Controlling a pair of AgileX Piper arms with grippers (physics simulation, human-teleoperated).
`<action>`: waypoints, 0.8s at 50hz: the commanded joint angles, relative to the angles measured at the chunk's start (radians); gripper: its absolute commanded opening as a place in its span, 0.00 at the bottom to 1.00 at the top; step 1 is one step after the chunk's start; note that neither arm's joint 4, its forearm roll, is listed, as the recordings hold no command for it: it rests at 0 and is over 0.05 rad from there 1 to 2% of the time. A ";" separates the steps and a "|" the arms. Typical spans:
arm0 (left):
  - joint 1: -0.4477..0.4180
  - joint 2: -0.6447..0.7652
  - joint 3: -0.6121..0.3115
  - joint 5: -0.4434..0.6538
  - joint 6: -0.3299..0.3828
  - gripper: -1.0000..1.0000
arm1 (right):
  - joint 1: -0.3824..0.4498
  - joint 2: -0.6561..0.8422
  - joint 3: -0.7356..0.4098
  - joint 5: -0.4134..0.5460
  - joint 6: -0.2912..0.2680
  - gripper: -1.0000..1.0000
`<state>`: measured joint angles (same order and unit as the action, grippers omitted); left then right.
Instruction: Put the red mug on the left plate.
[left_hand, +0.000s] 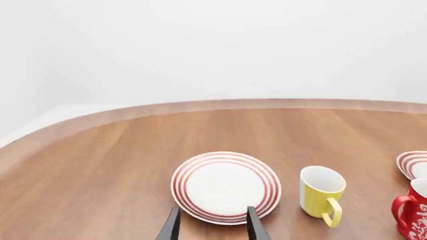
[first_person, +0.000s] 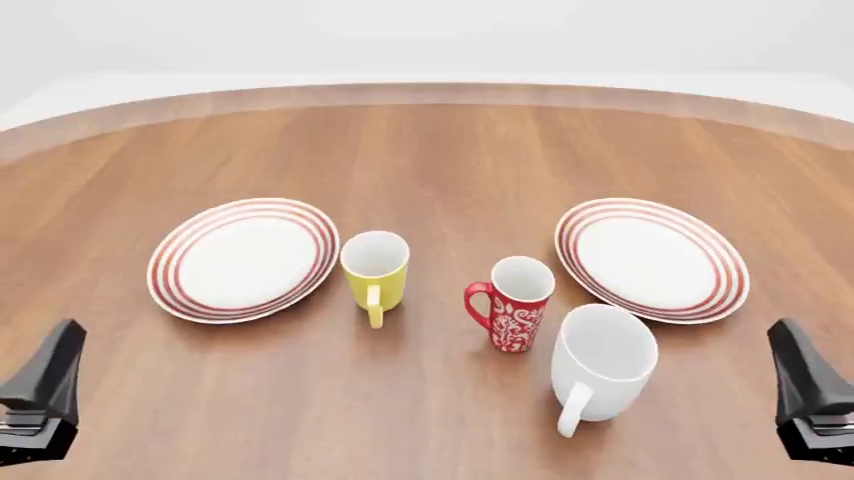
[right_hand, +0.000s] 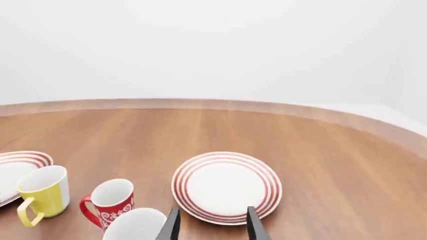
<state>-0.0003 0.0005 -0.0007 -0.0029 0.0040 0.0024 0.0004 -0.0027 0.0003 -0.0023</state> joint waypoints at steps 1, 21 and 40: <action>-0.002 0.000 -0.003 -0.012 0.016 1.00 | 0.007 0.000 -0.014 0.002 -0.007 1.00; -0.022 0.000 -0.083 0.034 0.046 1.00 | 0.004 0.000 -0.038 0.024 -0.005 1.00; -0.178 0.000 -0.199 0.195 0.104 1.00 | 0.000 0.000 -0.039 0.027 -0.012 1.00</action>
<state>-0.1115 0.0001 -0.1481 0.1316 0.0795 0.0028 0.0001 -0.0441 0.0281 -0.0115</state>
